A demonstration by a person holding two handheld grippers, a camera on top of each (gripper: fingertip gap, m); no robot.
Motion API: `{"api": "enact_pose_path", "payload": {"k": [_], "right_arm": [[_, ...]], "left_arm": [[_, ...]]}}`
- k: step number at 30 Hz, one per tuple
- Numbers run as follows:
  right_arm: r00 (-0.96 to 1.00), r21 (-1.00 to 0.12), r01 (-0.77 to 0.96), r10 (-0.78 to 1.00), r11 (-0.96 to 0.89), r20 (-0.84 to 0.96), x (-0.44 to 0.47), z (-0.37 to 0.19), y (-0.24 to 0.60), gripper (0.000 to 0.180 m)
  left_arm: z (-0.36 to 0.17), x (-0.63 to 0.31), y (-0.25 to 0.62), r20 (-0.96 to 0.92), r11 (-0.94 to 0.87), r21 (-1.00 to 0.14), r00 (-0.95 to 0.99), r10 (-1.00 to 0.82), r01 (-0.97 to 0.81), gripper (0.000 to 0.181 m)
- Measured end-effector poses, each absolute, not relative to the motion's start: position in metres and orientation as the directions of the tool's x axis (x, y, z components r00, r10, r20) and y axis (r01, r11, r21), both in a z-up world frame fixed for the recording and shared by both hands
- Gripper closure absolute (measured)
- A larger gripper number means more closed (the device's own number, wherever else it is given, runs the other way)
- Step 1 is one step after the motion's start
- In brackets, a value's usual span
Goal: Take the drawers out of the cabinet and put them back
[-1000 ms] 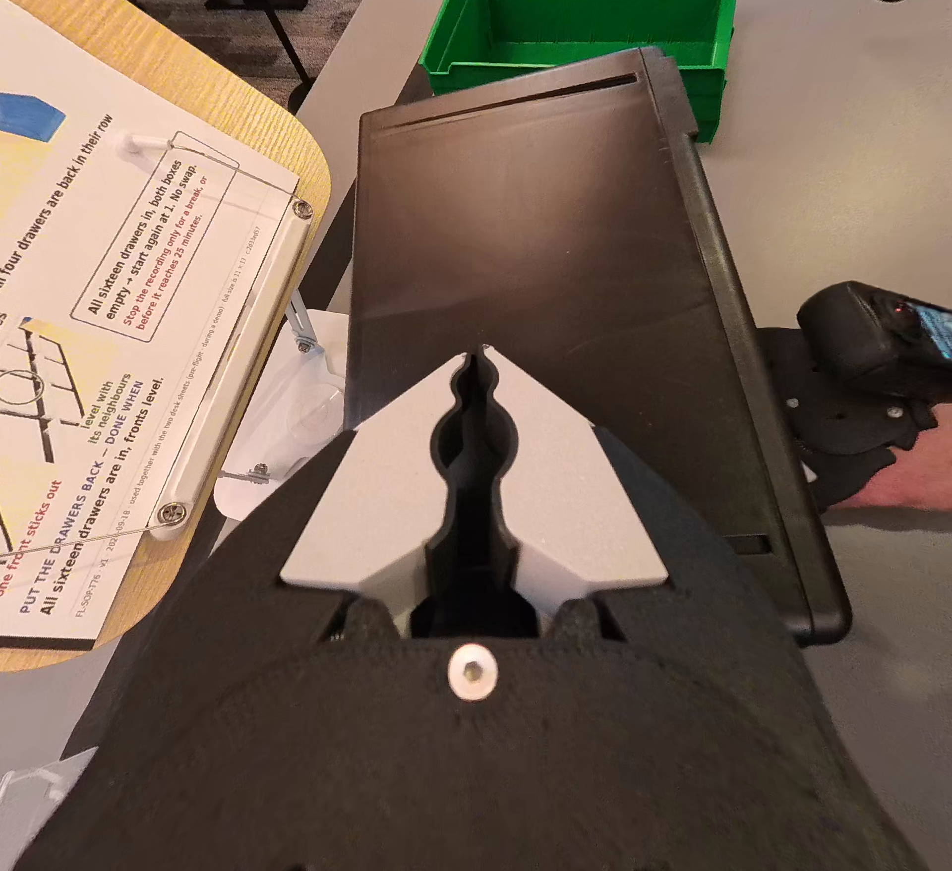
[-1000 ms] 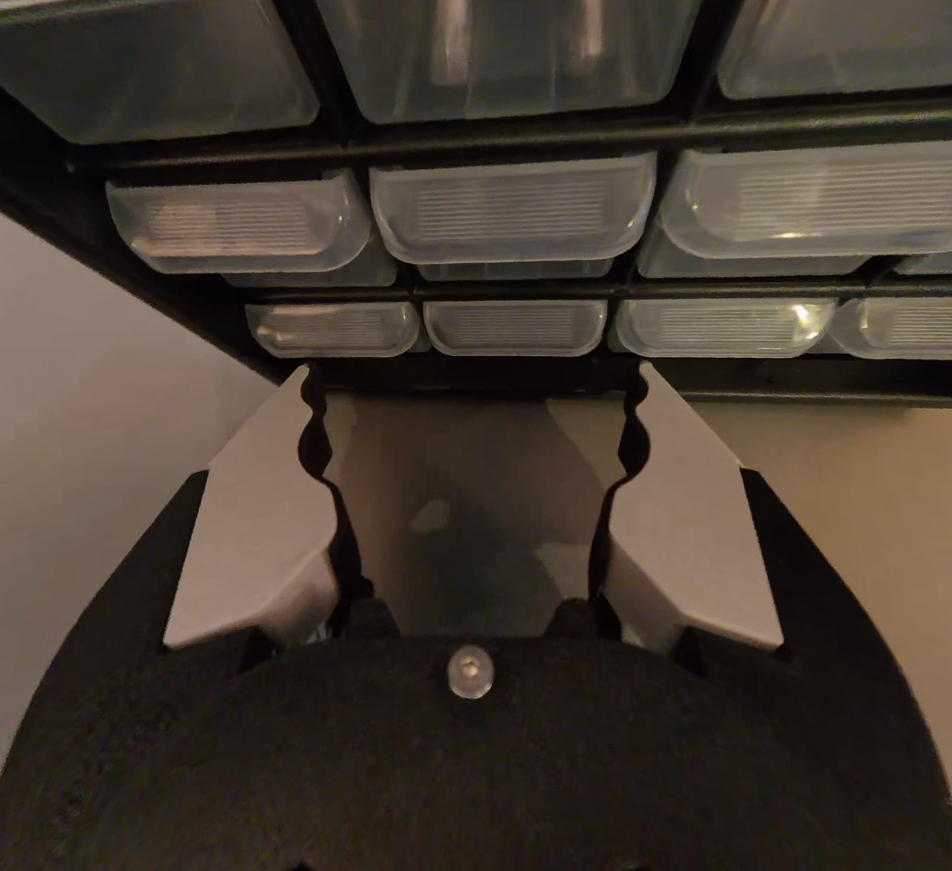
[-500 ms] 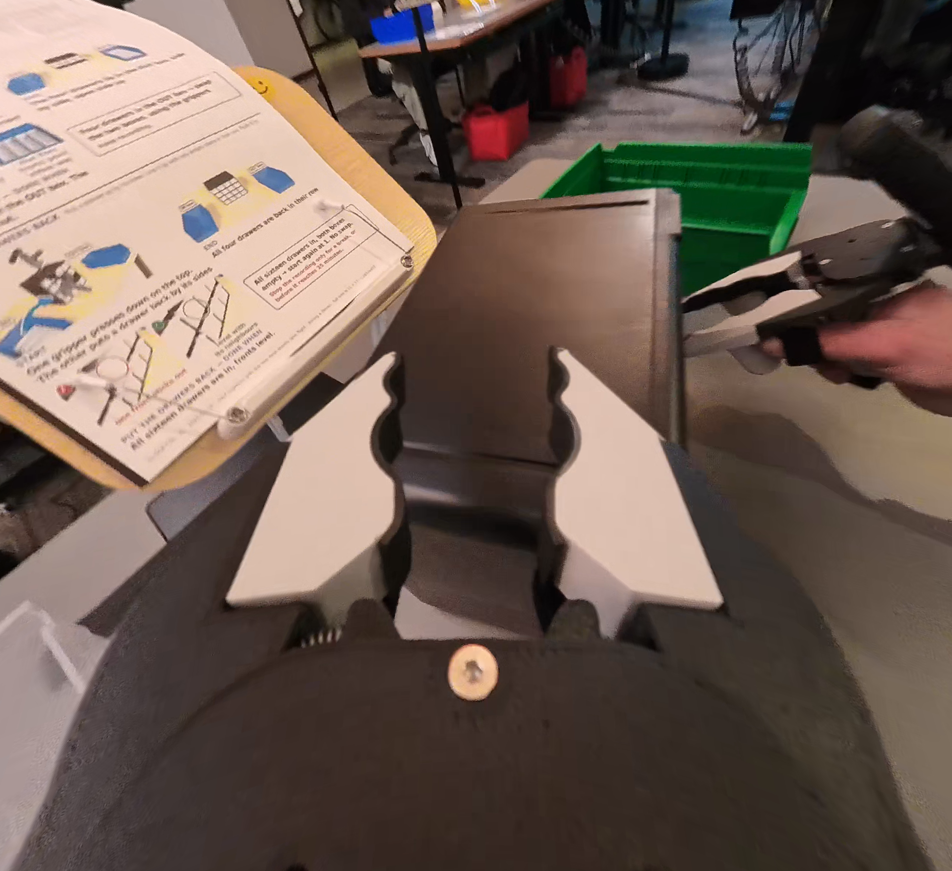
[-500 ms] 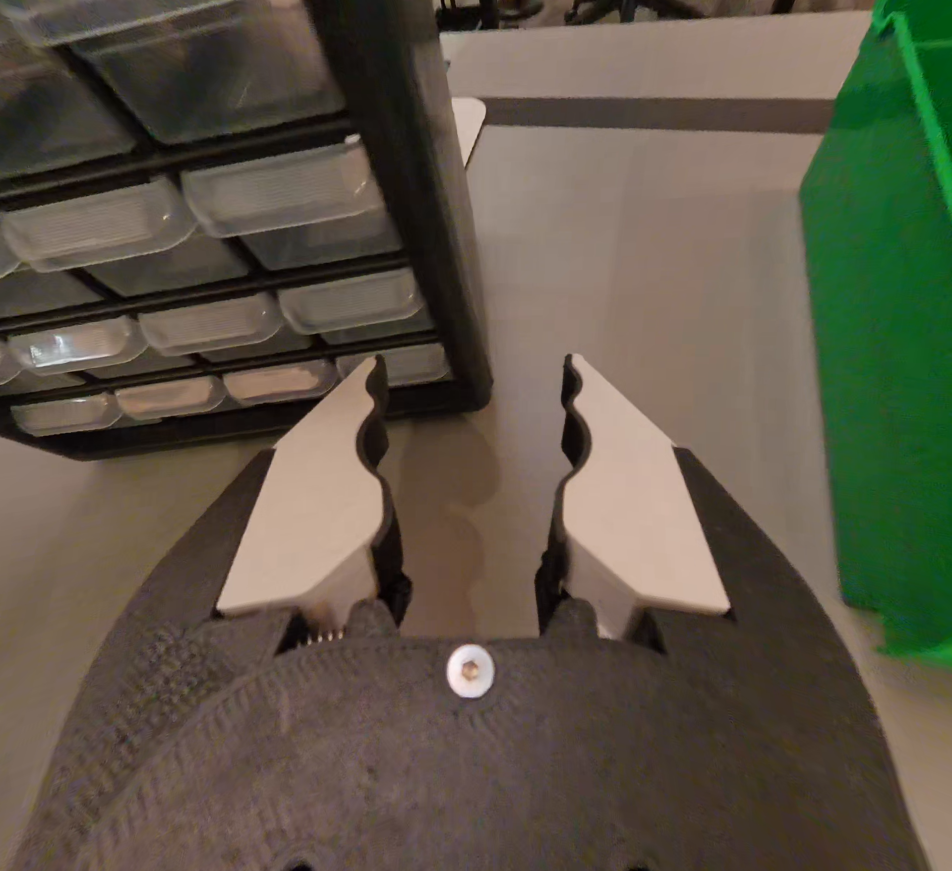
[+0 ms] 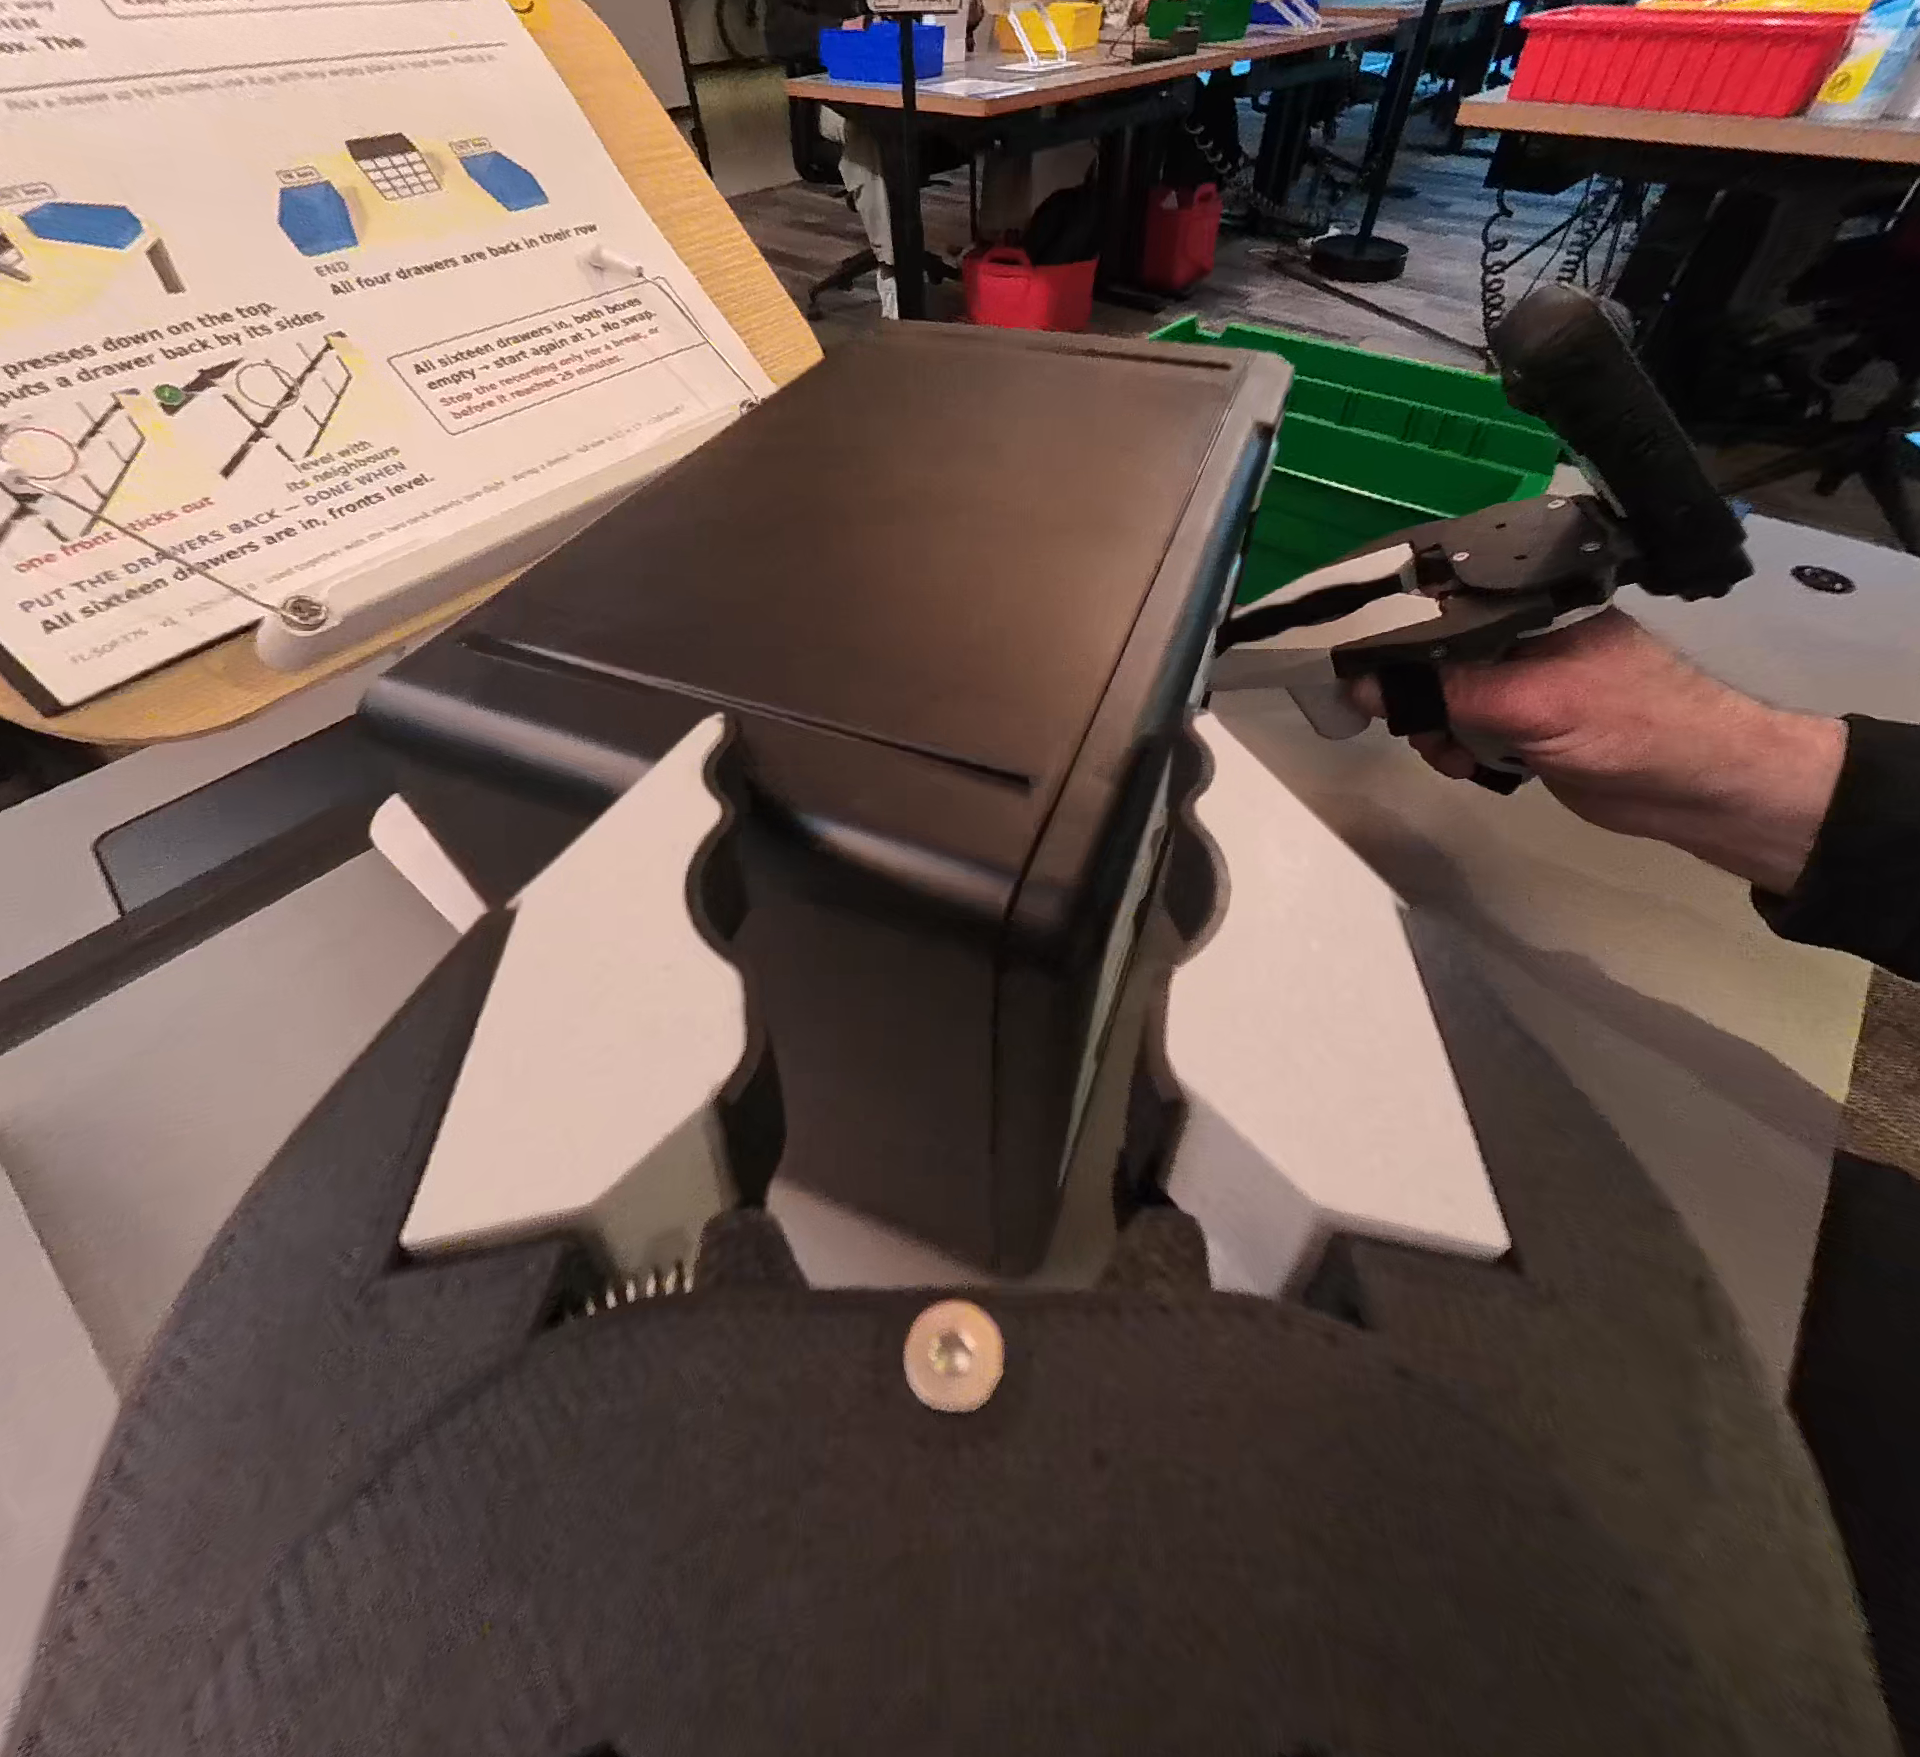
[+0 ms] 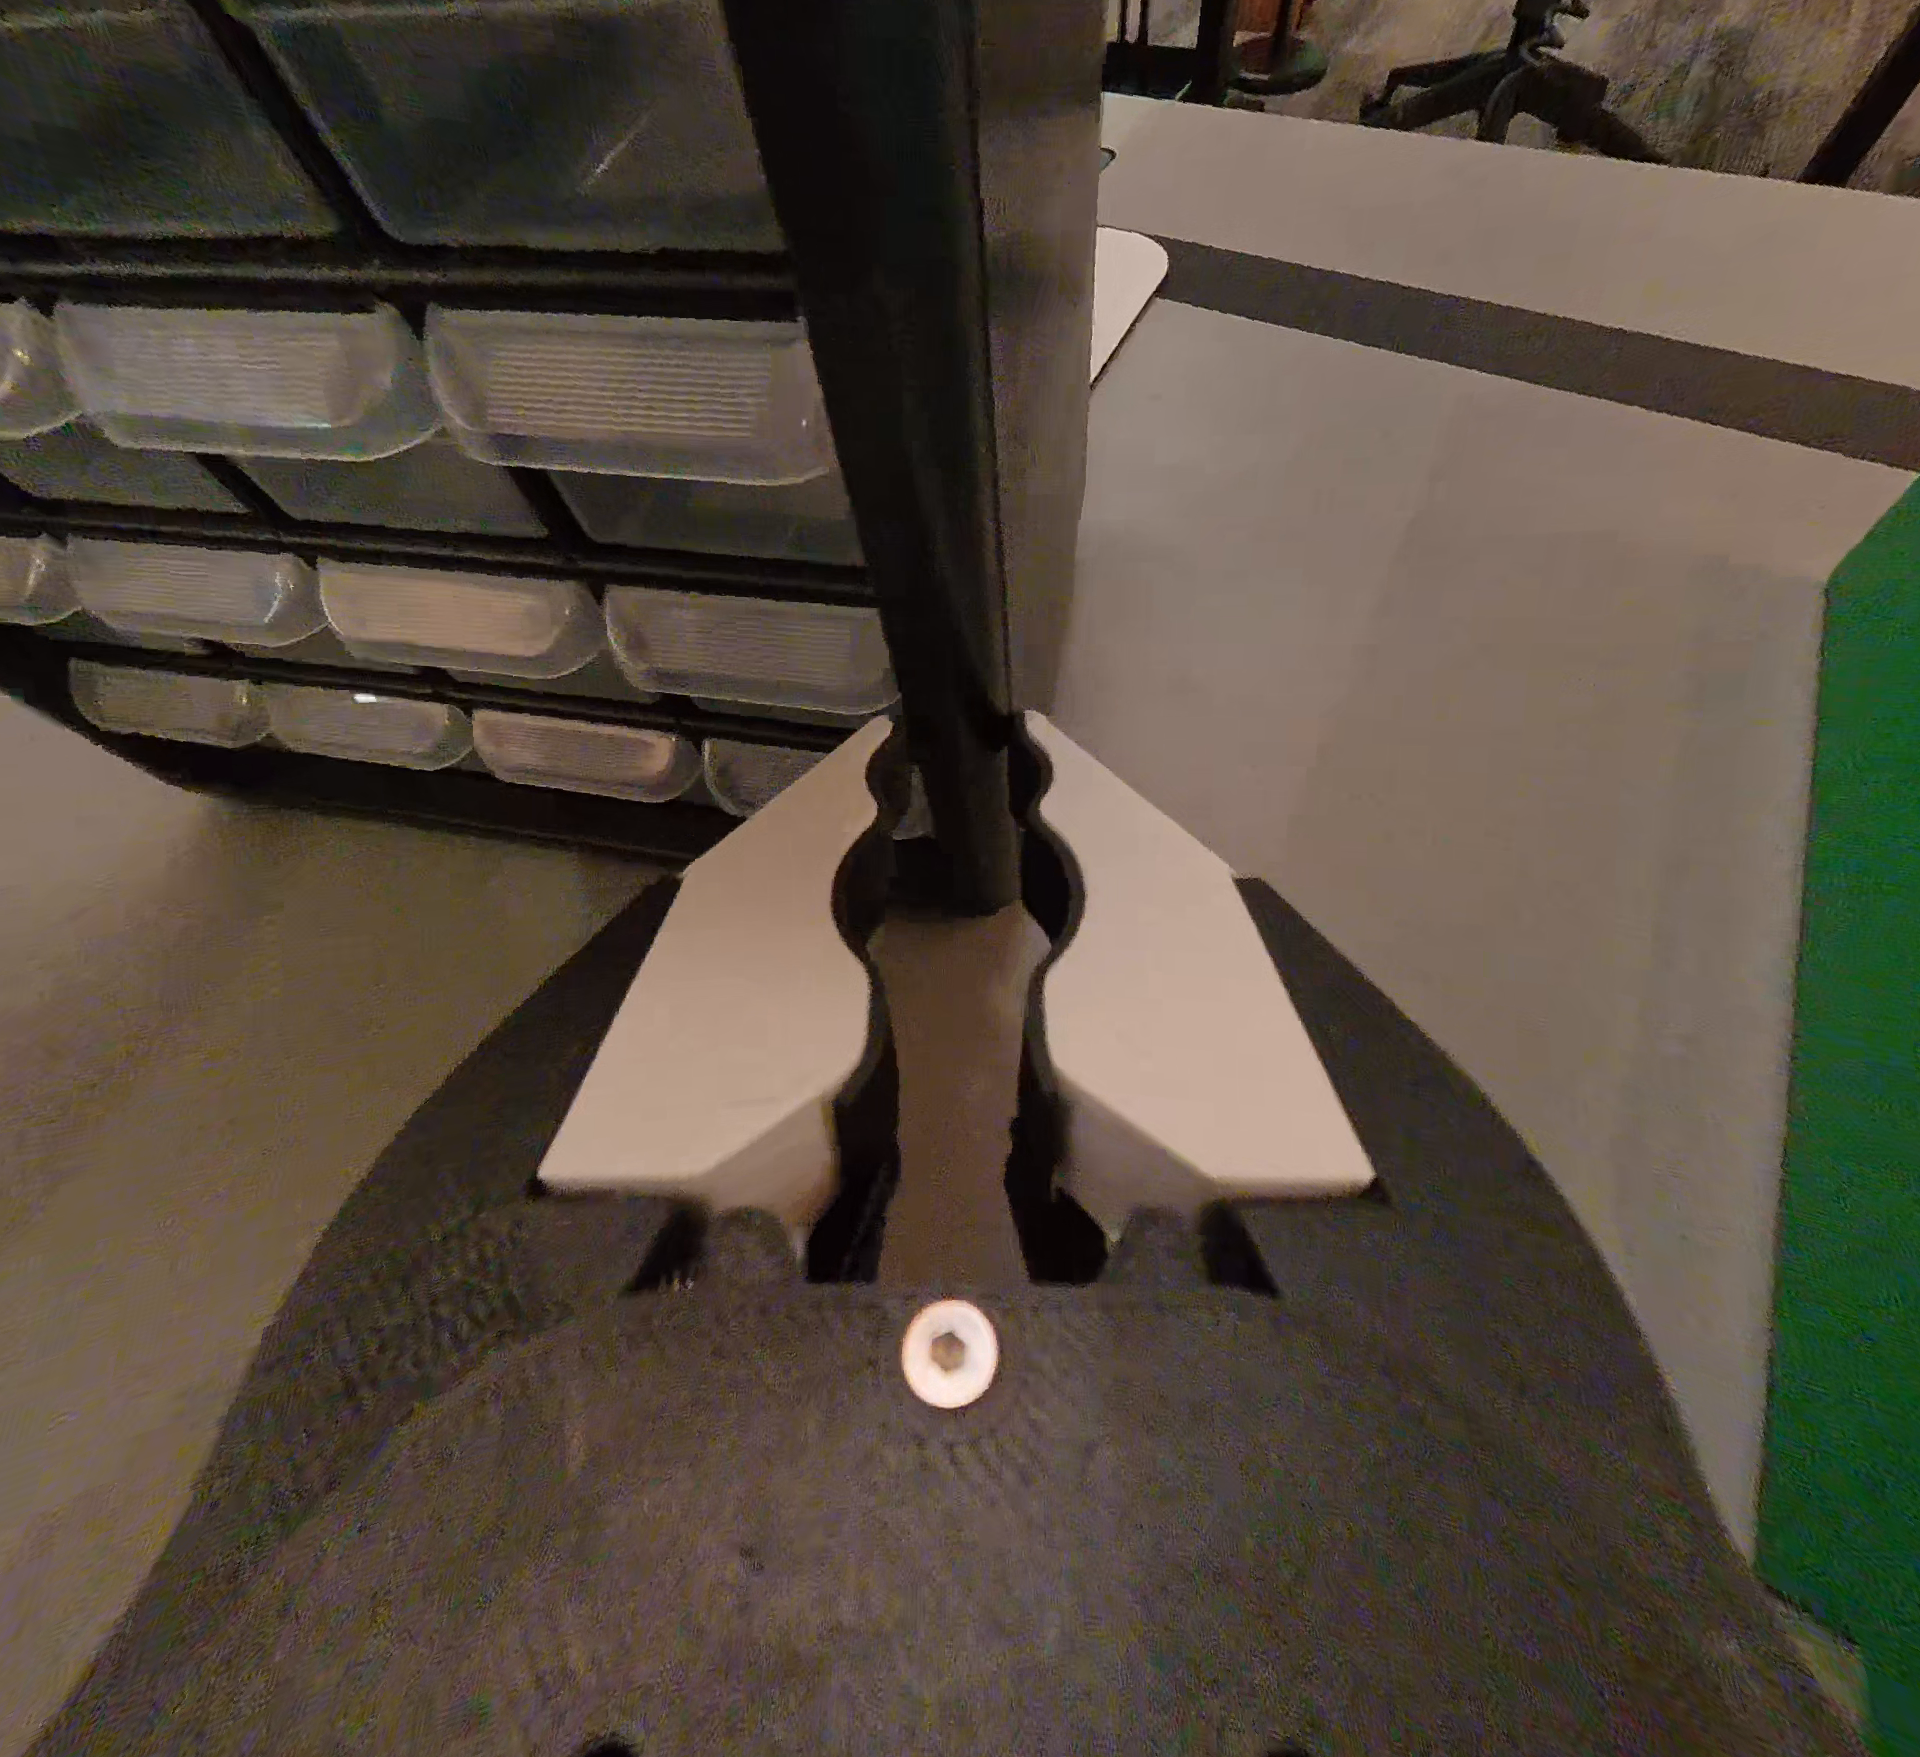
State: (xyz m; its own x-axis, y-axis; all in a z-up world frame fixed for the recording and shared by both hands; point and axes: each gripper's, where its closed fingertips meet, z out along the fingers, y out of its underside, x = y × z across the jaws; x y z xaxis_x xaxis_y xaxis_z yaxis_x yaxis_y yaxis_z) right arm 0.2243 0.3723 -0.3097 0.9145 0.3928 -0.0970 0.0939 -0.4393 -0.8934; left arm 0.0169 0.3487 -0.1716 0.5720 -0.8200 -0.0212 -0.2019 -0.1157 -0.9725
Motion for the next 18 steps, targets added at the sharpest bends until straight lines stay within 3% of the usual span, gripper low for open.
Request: {"api": "enact_pose_path", "payload": {"k": [18], "right_arm": [[0.852, -0.819, 0.289, 0.523, -0.496, -0.017, 0.176, -0.31, 0.327, 0.162]], "left_arm": [[-0.164, -0.012, 0.384, -0.064, -0.107, -0.959, 0.563, -0.824, -0.264, 0.115]]}}
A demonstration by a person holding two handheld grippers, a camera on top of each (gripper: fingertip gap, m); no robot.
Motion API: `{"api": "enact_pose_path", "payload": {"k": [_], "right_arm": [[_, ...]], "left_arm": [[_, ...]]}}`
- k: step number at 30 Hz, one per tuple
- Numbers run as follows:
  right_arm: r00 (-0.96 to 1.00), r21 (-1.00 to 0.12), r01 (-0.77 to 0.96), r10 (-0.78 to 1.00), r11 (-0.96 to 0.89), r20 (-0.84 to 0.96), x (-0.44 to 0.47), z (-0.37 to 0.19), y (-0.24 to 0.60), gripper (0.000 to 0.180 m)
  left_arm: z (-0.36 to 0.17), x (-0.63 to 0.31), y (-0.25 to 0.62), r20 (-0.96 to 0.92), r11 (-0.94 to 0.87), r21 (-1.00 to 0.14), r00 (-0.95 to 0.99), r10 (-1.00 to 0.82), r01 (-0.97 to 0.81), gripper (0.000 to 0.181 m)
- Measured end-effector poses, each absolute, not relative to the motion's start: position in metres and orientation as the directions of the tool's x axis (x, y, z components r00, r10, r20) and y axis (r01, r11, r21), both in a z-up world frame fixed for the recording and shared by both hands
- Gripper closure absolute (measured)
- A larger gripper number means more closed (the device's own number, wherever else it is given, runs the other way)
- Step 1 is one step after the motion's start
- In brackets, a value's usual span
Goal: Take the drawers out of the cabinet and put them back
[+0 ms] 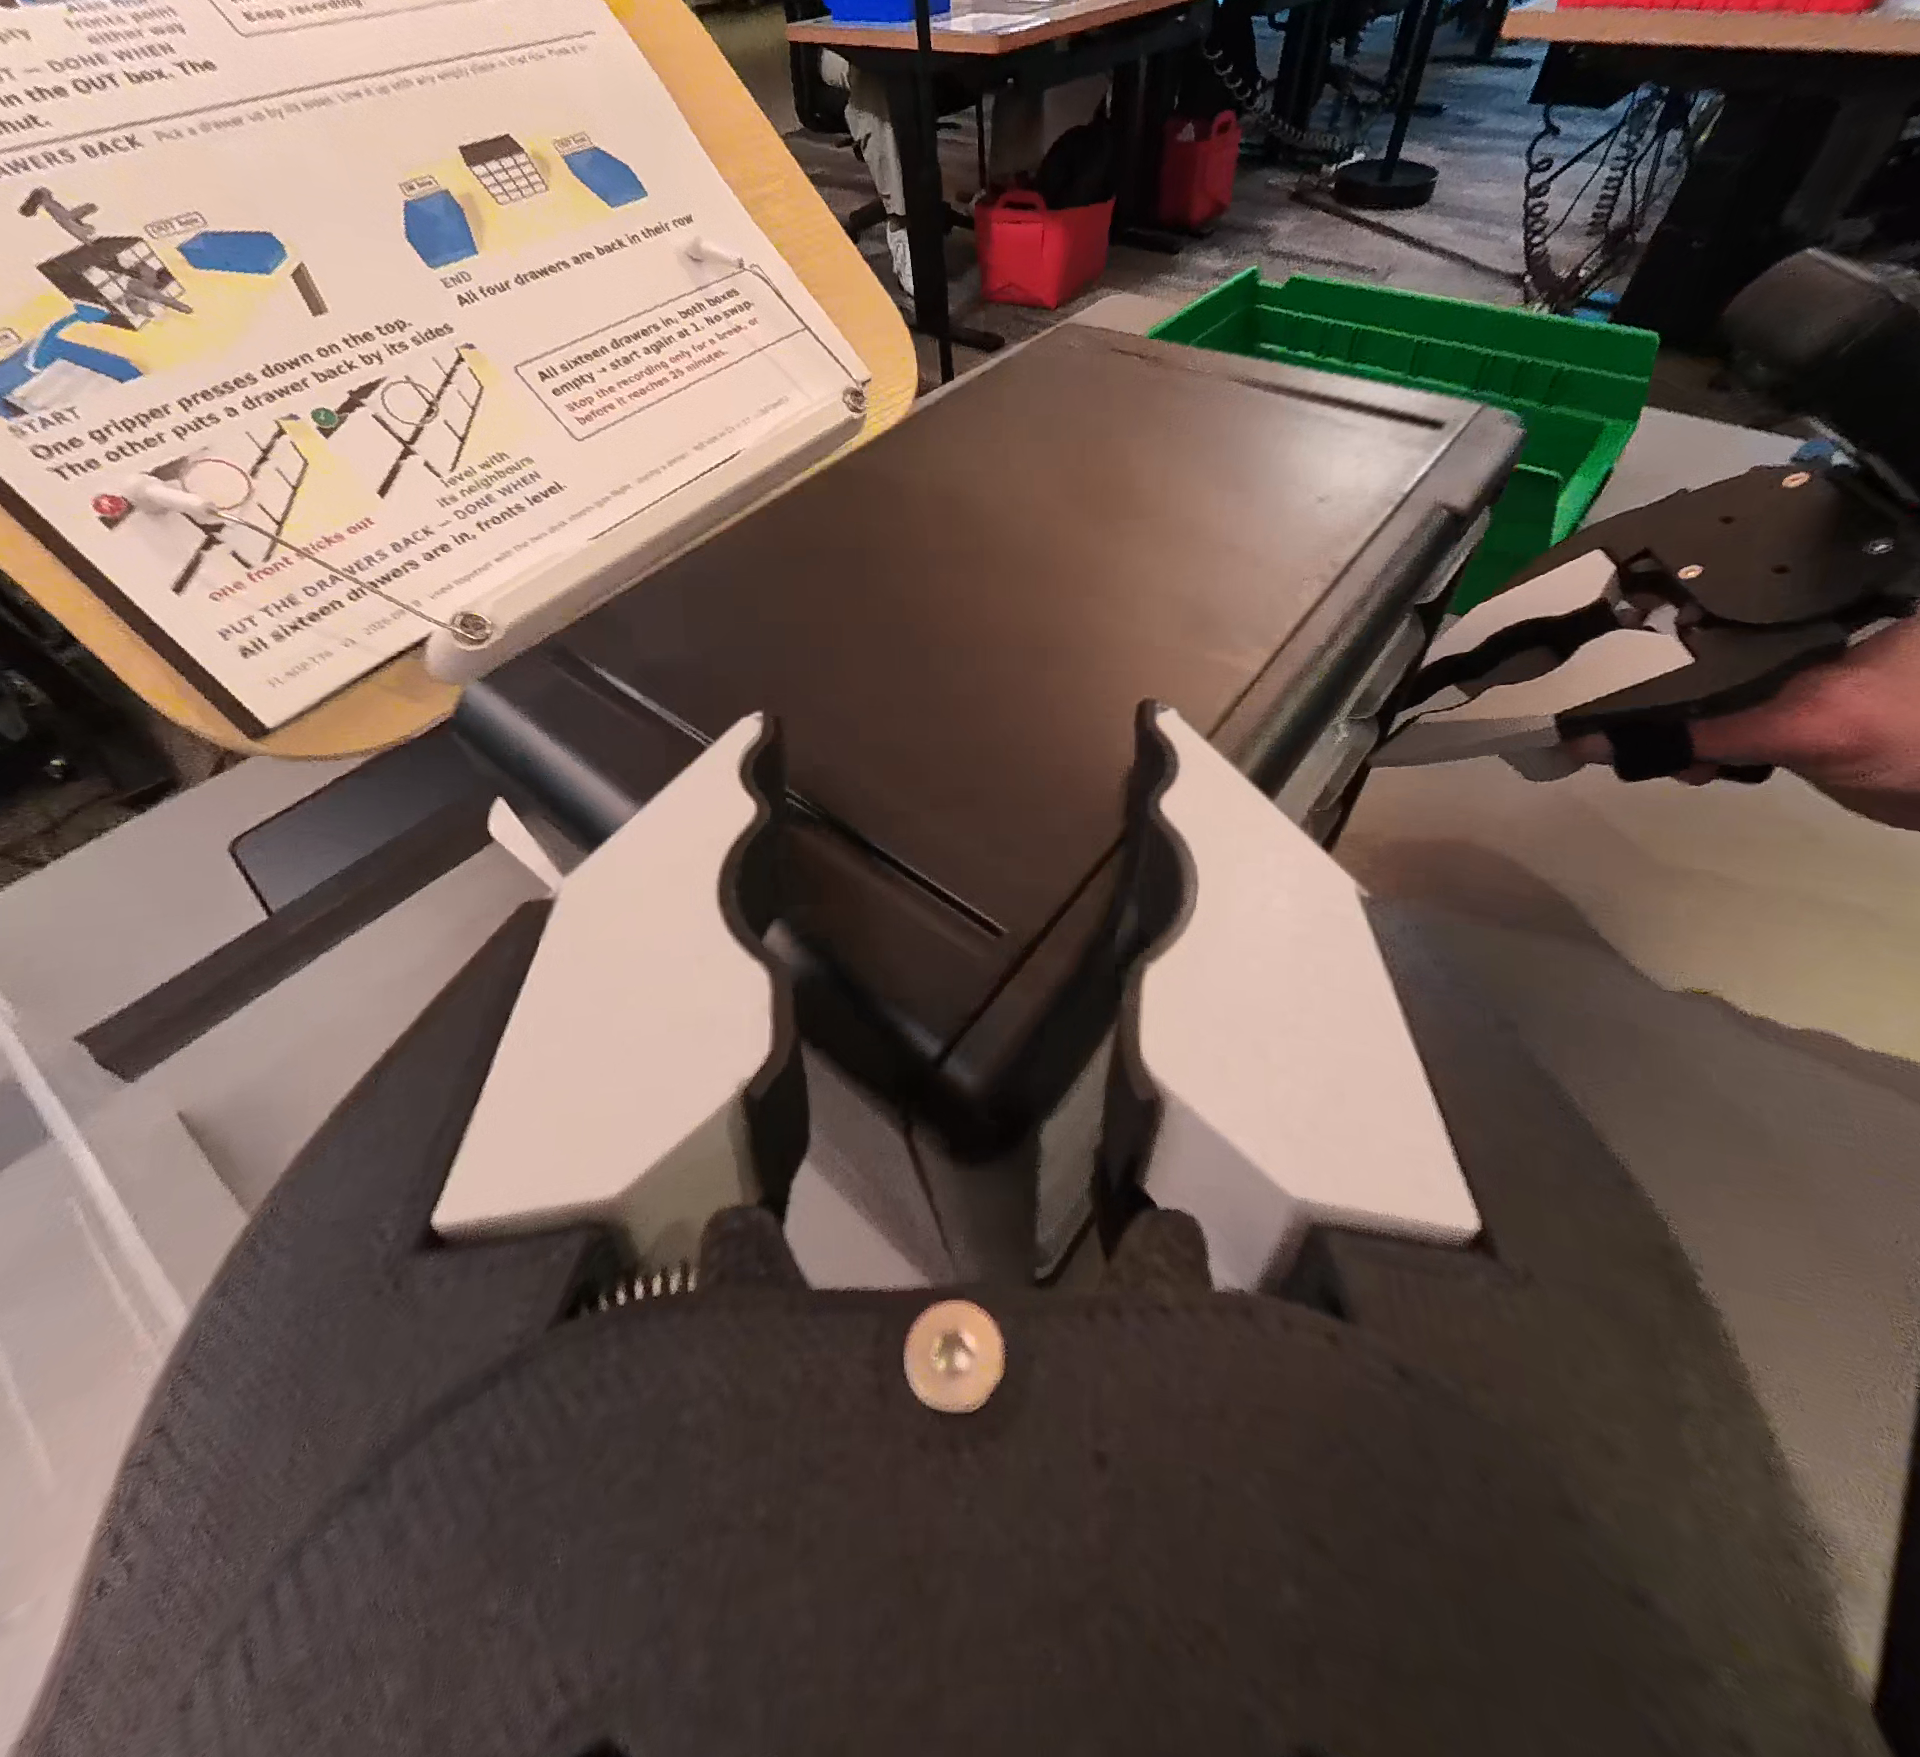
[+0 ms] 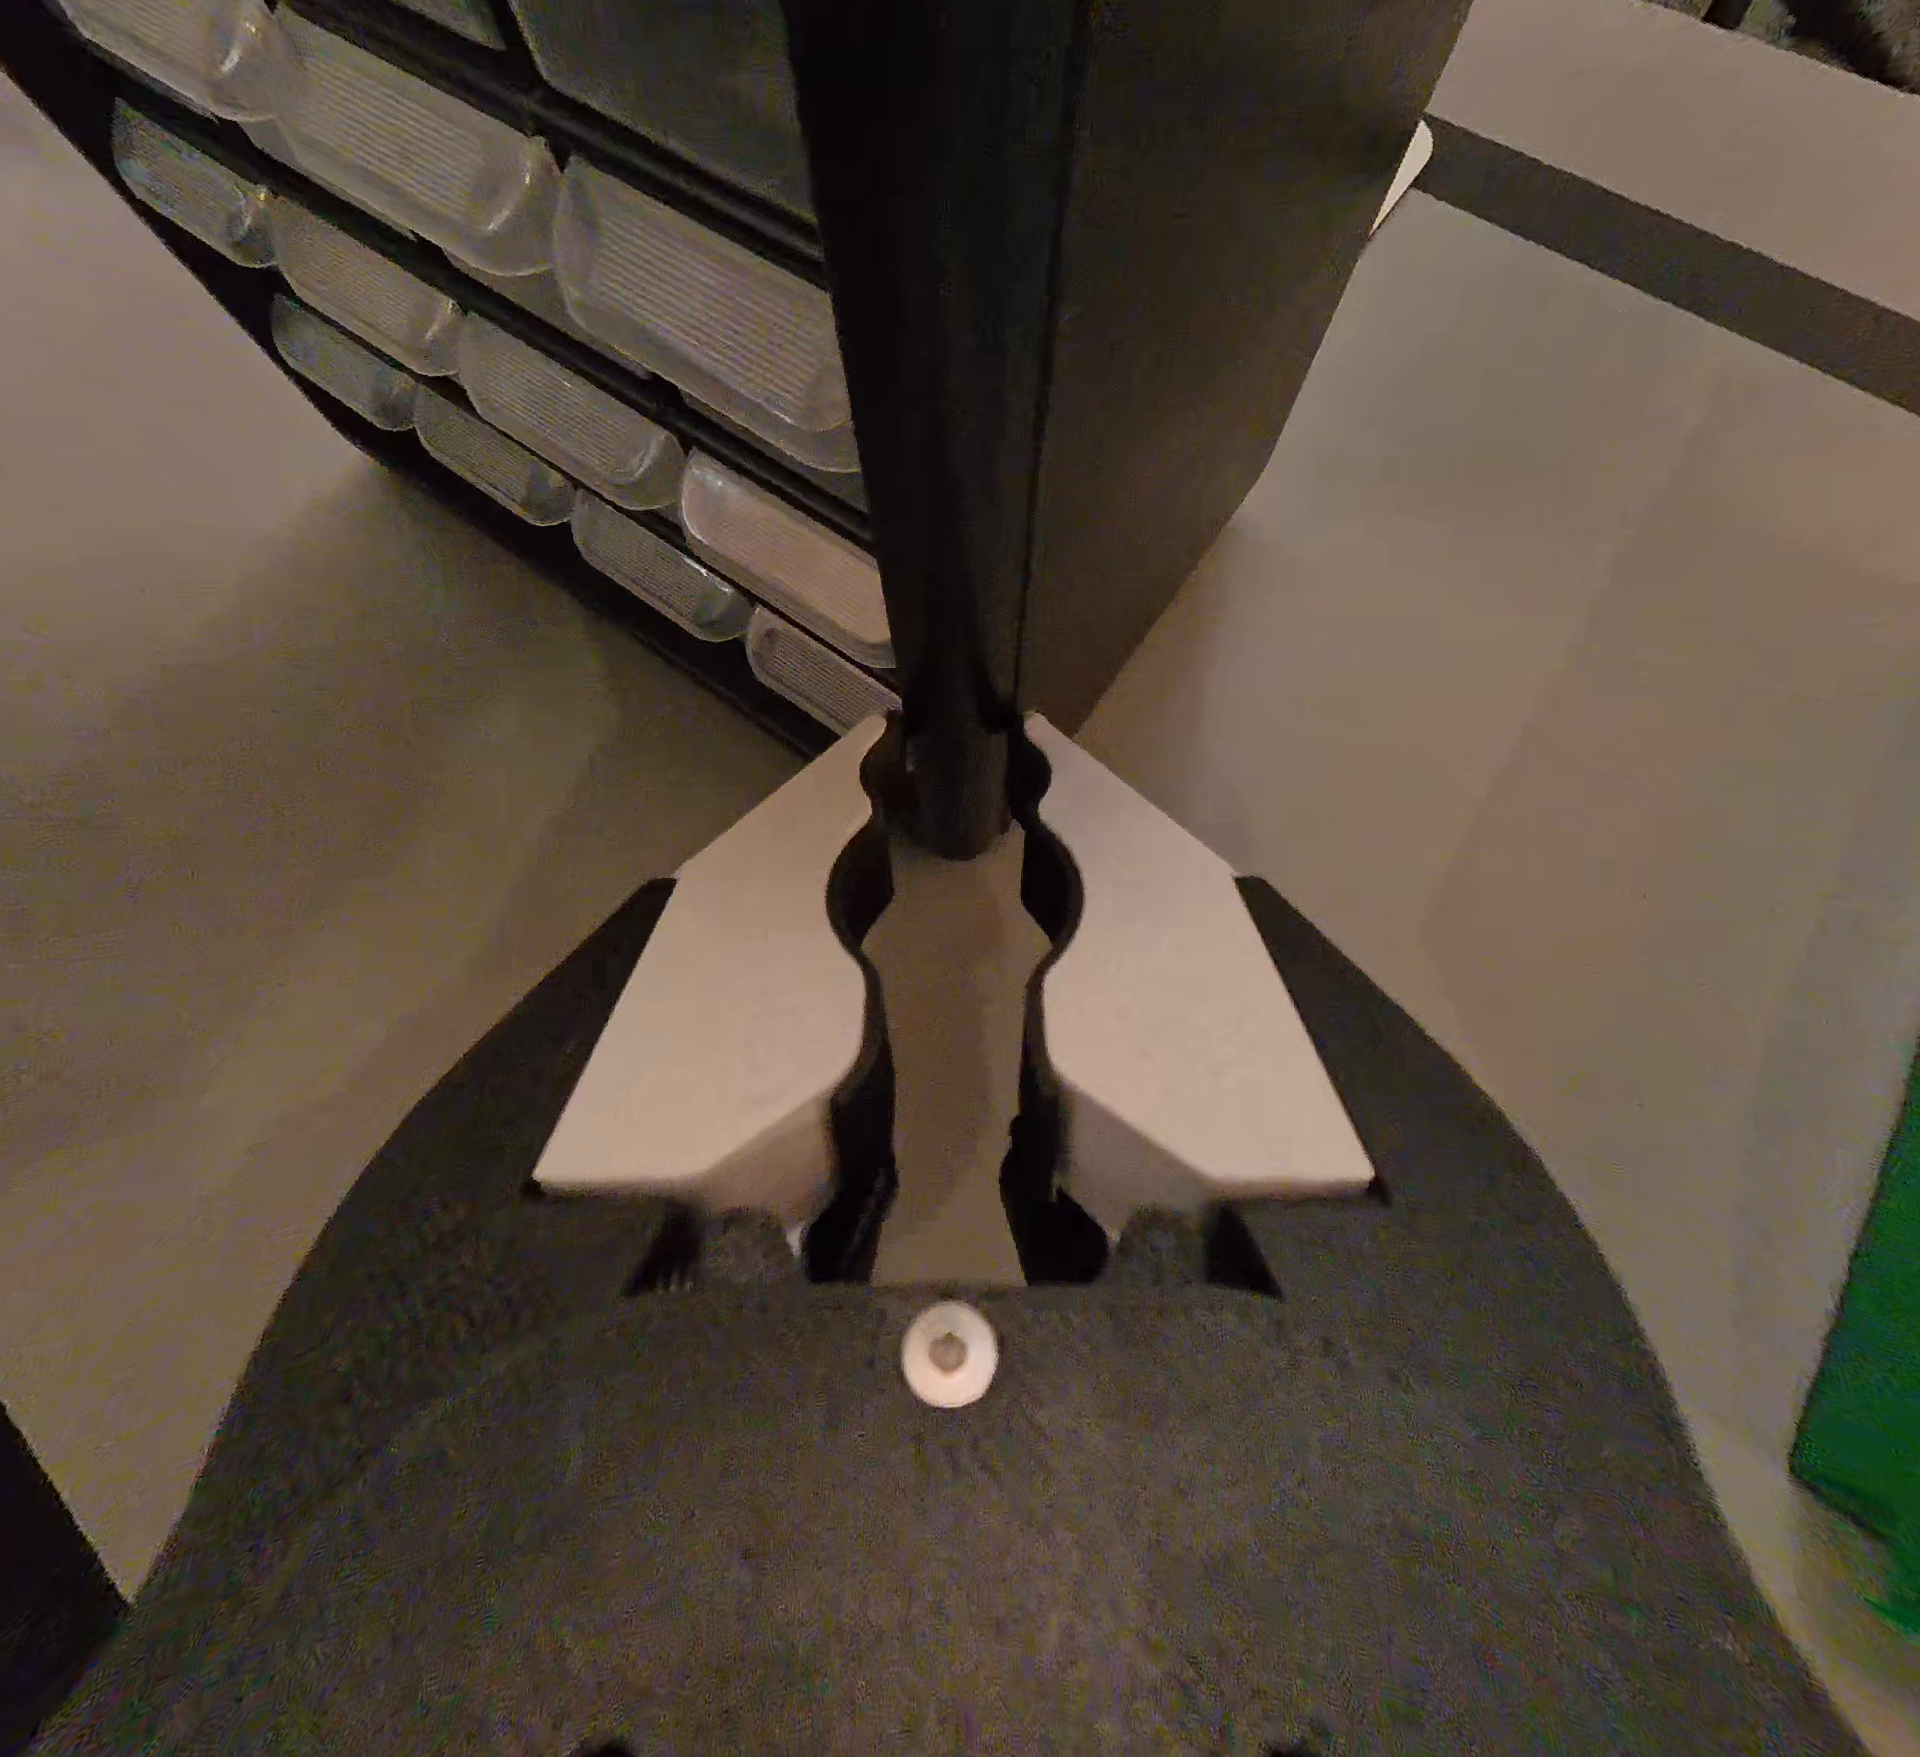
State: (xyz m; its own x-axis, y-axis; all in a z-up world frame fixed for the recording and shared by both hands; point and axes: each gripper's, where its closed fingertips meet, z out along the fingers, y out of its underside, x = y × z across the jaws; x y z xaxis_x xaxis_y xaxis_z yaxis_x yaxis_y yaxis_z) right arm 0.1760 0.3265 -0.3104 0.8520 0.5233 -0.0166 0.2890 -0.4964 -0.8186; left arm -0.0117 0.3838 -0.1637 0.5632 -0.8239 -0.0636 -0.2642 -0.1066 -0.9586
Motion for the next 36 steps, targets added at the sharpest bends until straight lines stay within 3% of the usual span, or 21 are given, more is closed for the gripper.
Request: {"api": "enact_pose_path", "payload": {"k": [5, 12, 17, 20, 23, 30, 34, 36], "right_arm": [[0.841, -0.855, 0.38, 0.517, -0.355, 0.159, 0.184, -0.281, 0.323, 0.154], [0.777, -0.84, 0.538, 0.428, -0.072, 0.461, 0.174, -0.216, 0.313, 0.134], [0.693, -0.739, 0.673, 0.334, 0.018, 0.639, 0.162, -0.199, 0.311, 0.129], [0.635, -0.669, 0.743, 0.276, 0.039, 0.721, 0.157, -0.194, 0.312, 0.136], [0.55, -0.579, 0.813, 0.247, 0.057, 0.797, 0.15, -0.197, 0.314, 0.139], [0.342, -0.361, 0.926, 0.155, 0.115, 0.927, 0.141, -0.197, 0.32, 0.154], [0.294, -0.312, 0.939, 0.136, 0.146, 0.946, 0.137, -0.2, 0.32, 0.151], [0.264, -0.286, 0.944, 0.148, 0.163, 0.953, 0.136, -0.202, 0.317, 0.16]], "left_arm": [[-0.145, -0.02, 0.39, -0.125, -0.057, -0.955, 0.572, -0.81, -0.29, 0.123], [-0.13, 0.018, 0.379, -0.295, 0.042, -0.84, 0.391, -0.872, -0.54, 0.117], [-0.124, 0.073, 0.398, -0.298, 0.059, -0.795, 0.303, -0.905, -0.604, 0.113], [-0.14, 0.1, 0.417, -0.274, 0.028, -0.748, 0.27, -0.923, -0.663, 0.115], [-0.16, 0.116, 0.429, -0.224, -0.016, -0.708, 0.246, -0.943, -0.706, 0.128], [-0.173, 0.128, 0.43, -0.11, -0.07, -0.727, 0.216, -0.97, -0.683, 0.138], [-0.174, 0.128, 0.429, -0.062, -0.103, -0.725, 0.213, -0.975, -0.681, 0.139], [-0.174, 0.128, 0.43, -0.047, -0.117, -0.724, 0.219, -0.975, -0.679, 0.137]]}}
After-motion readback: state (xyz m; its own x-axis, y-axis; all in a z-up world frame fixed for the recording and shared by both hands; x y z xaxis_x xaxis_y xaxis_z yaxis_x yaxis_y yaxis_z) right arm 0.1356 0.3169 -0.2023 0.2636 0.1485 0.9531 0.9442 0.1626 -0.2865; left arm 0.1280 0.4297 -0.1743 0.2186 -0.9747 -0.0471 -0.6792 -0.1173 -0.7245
